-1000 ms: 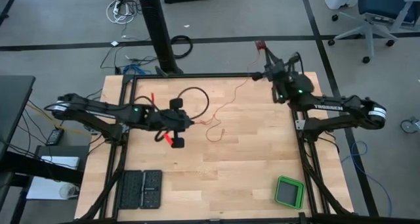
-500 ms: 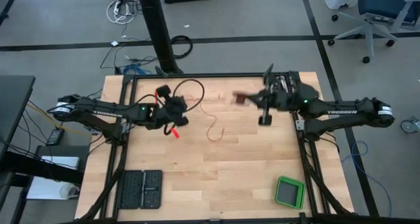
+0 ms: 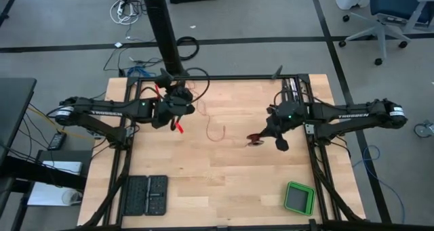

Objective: Coil cords
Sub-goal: Uncoil the red wire cable from the black spool

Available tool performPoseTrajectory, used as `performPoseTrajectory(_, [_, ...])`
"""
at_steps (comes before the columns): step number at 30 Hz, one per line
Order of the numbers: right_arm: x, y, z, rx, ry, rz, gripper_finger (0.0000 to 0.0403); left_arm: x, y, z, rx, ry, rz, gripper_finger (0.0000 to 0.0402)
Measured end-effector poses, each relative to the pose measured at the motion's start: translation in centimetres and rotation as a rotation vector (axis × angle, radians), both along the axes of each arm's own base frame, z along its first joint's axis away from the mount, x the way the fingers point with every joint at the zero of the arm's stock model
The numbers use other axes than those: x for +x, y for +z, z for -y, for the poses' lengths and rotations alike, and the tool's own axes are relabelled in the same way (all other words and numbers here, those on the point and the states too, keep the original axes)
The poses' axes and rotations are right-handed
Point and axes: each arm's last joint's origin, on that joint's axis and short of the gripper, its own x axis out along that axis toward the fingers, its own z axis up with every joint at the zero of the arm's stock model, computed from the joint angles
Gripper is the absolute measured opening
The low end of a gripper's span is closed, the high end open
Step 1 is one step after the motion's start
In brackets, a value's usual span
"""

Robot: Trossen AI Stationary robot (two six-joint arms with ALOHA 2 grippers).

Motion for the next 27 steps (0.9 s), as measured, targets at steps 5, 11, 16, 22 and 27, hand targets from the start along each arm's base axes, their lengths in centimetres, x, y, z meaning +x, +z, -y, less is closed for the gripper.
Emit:
performPoseTrajectory(5, [-1.2,-1.5,0.9,-0.013,-0.173,-0.212,0.0000,0.3,3.2,0.6,-0.043,-0.102,0.088,0.0000])
performPoseTrajectory(11, [-0.6,-2.9,2.6,-0.049,-0.423,-0.326,0.0000,0.4,6.2,1.6,-0.092,-0.236,0.176,0.0000])
performPoseTrajectory(16, [-0.2,-4.8,4.2,-0.005,-0.578,-0.458,0.0000,0.1,8.3,2.5,-0.095,-0.307,0.220,0.0000])
performPoseTrajectory(22, [0.0,-6.4,6.1,-0.079,-0.750,-0.554,0.0000,-0.2,10.2,3.4,-0.119,-0.401,0.283,0.0000])
performPoseTrajectory(27, [0.1,-6.2,7.5,-0.165,-0.848,-0.549,0.0000,-0.2,10.9,4.1,-0.151,-0.502,0.305,0.0000])
